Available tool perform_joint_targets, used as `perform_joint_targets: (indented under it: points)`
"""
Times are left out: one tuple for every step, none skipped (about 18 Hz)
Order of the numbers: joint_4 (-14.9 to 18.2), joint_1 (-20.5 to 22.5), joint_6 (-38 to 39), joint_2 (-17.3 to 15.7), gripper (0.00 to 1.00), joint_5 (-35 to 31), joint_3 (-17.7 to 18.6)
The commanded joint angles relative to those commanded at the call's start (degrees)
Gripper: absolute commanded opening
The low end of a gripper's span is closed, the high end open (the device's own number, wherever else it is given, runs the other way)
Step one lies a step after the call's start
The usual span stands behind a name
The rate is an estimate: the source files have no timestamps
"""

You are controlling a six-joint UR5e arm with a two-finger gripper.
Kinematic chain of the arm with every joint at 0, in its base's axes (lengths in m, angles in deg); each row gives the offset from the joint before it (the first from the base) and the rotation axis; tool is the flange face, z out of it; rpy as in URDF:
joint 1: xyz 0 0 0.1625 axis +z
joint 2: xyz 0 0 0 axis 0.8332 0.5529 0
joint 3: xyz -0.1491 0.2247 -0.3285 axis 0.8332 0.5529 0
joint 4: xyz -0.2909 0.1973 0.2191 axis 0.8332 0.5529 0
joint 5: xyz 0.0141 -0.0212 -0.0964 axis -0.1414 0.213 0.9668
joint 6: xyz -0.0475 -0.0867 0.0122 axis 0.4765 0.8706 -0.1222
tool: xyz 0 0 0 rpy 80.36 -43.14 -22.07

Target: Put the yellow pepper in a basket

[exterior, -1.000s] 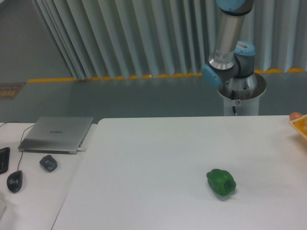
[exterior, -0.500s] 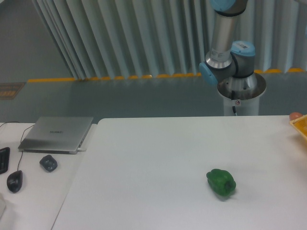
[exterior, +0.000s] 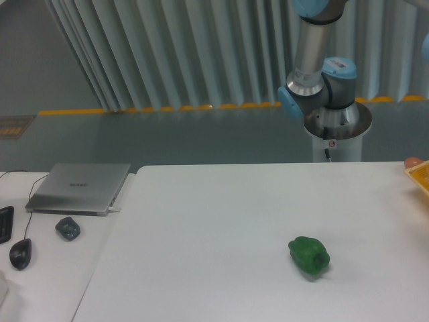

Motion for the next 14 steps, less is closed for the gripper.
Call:
perform_joint_targets:
  points:
    - [-0.1,-0.5,0.1,0.2,1.00,0.0,0.4]
    - [-0.2,-1.1,0.1,0.3,1.00,0.1,0.6]
    - [-0.2,-1.2,0.1,0.5,1.00,0.2,0.7]
    - [-0.3,-1.4,0.1,0.6,1.00,0.2,0.7]
    - [-0.3,-1.5,0.1,0.7,1.00,0.4,0.7]
    - [-0.3,-1.6,0.1,0.9,1.00,0.8,0.7]
    - [-0.3,-1.6,0.1,1.0,1.00,1.0,0.7]
    - [-0.3,-1.7,0.1,1.1,1.00,1.0,0.7]
    - [-0.3,-1.7,0.1,1.1,1.00,1.0,0.7]
    - [-0.3,-1.7,0.1,1.1,1.00,1.0,0.7]
    - [-0.3,-1.7,0.1,1.1,1.00,1.0,0.7]
    - [-0.3,-1.7,0.1,1.1,1.00,1.1,0.7]
    - [-0.3,-1.7,0.1,1.1,1.00,1.1,0.7]
    - [-0.3,-1.7,0.1,1.1,1.00,1.1,0.7]
